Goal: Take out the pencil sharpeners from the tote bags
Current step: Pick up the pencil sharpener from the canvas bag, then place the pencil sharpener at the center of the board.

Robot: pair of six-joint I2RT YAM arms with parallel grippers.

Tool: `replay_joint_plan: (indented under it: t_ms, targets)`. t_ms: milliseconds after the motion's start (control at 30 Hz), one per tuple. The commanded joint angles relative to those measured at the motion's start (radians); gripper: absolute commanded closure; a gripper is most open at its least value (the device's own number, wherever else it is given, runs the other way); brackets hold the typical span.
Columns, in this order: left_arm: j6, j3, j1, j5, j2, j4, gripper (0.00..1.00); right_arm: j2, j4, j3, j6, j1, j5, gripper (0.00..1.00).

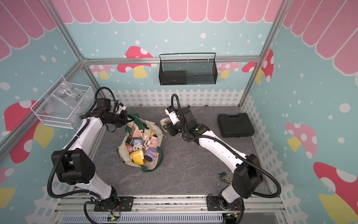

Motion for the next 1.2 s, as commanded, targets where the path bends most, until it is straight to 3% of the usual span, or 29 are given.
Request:
replay_joint_plan:
  t_ms: [0,267,433,833,1167]
  targets:
    - [0.004,0.007,0.009,0.005,-0.035,0.056,1.0,0.028,0.116,-0.051,0.067,-0.071,-0.072,0.65]
    - [0.004,0.006,0.012,0.006,-0.038,0.056,1.0,0.2,0.261,-0.071,0.208,-0.265,-0.204,0.67]
    - [0.001,0.009,0.012,0.009,-0.039,0.057,1.0,0.358,0.266,0.033,0.285,-0.34,-0.245,0.69]
    - [0.002,0.01,0.019,0.01,-0.049,0.058,1.0,0.654,0.254,0.282,0.433,-0.409,-0.358,0.68]
    - [0.003,0.009,0.02,0.009,-0.049,0.059,1.0,0.785,0.25,0.413,0.513,-0.409,-0.436,0.68]
